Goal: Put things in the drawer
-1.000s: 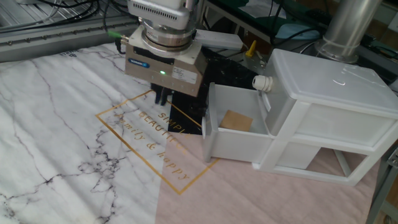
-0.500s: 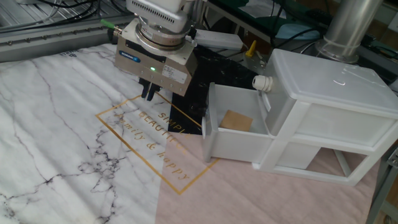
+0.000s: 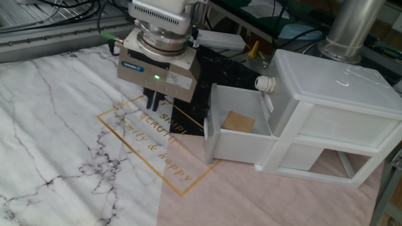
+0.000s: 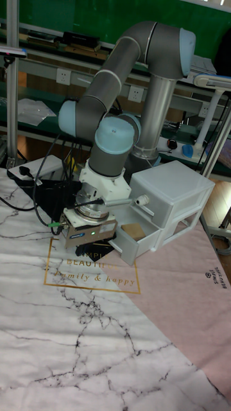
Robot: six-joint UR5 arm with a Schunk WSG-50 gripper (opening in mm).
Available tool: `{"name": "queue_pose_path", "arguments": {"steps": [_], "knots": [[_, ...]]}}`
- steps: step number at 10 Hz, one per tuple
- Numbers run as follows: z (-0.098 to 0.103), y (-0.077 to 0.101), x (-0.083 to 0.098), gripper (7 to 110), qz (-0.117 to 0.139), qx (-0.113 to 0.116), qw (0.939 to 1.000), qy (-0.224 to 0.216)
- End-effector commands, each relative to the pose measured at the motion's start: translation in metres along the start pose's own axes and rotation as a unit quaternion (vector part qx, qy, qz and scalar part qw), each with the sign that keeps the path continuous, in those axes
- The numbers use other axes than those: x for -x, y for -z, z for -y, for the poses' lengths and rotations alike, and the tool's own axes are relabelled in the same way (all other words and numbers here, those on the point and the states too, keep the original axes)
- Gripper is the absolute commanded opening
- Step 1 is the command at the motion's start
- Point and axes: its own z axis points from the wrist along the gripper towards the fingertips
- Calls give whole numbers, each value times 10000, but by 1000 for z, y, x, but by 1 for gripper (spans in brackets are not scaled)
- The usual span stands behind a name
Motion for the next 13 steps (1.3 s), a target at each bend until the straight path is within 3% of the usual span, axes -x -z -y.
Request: {"name": "queue_pose_path", "arguments": {"steps": [1,3,5,9,13], "knots": [[-32,-16,-11,7,-87,706,9975,29],[-51,-5,-26,7,-290,994,9946,35],[-52,0,-31,7,-351,944,9949,36],[-58,15,-13,7,-102,917,9957,42],[-58,22,-7,7,-78,905,9958,94]]}}
